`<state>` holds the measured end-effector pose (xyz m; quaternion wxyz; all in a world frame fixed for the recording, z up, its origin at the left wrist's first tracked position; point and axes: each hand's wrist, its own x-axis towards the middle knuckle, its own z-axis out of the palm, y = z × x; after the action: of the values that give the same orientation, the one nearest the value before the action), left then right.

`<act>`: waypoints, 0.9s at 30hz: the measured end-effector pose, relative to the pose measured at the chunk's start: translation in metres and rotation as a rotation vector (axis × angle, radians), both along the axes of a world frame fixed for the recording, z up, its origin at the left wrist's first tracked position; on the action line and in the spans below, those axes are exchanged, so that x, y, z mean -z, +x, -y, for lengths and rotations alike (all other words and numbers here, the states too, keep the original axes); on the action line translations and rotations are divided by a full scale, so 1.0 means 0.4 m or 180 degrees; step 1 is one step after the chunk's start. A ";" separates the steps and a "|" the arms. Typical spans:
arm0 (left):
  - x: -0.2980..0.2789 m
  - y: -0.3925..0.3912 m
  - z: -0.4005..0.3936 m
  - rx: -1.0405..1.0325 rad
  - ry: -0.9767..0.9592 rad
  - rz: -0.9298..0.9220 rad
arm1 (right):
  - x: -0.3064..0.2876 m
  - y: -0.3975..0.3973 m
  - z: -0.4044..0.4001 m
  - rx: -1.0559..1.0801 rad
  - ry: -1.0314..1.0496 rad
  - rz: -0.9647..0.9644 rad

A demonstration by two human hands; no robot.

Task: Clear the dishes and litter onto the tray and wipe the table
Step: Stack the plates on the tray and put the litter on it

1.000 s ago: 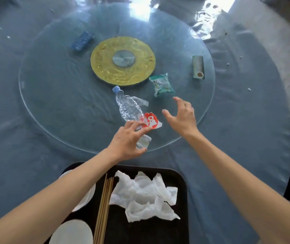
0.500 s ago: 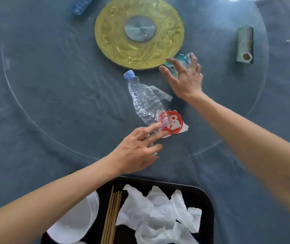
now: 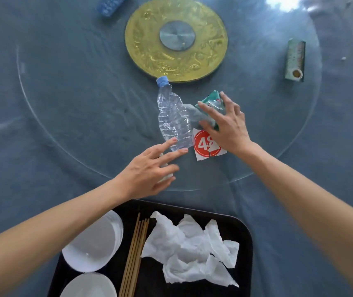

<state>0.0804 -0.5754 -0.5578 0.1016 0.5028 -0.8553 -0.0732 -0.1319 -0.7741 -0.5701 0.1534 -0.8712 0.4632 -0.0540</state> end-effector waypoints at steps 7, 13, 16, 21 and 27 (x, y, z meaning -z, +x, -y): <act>-0.043 -0.029 -0.072 -0.0599 0.0141 -0.0488 | 0.001 -0.038 -0.085 0.0449 -0.0024 0.0653; -0.097 -0.073 -0.173 -0.0927 0.0212 -0.0878 | -0.051 -0.106 -0.190 0.0953 -0.0024 0.1119; -0.129 -0.093 -0.224 -0.0953 0.0230 -0.1002 | -0.112 -0.150 -0.274 0.1203 -0.0079 0.1440; -0.149 -0.141 -0.322 -0.1287 0.0316 -0.1407 | -0.222 -0.229 -0.497 0.1648 0.0151 0.1775; -0.104 -0.218 -0.482 -0.1226 0.0536 -0.1549 | -0.221 -0.291 -0.826 0.1441 0.0458 0.1782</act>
<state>-0.0068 -0.3827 -0.5161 0.2732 0.6299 -0.6859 -0.2412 -0.2483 -0.4437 -0.4817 0.3193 -0.6850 0.5870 -0.2901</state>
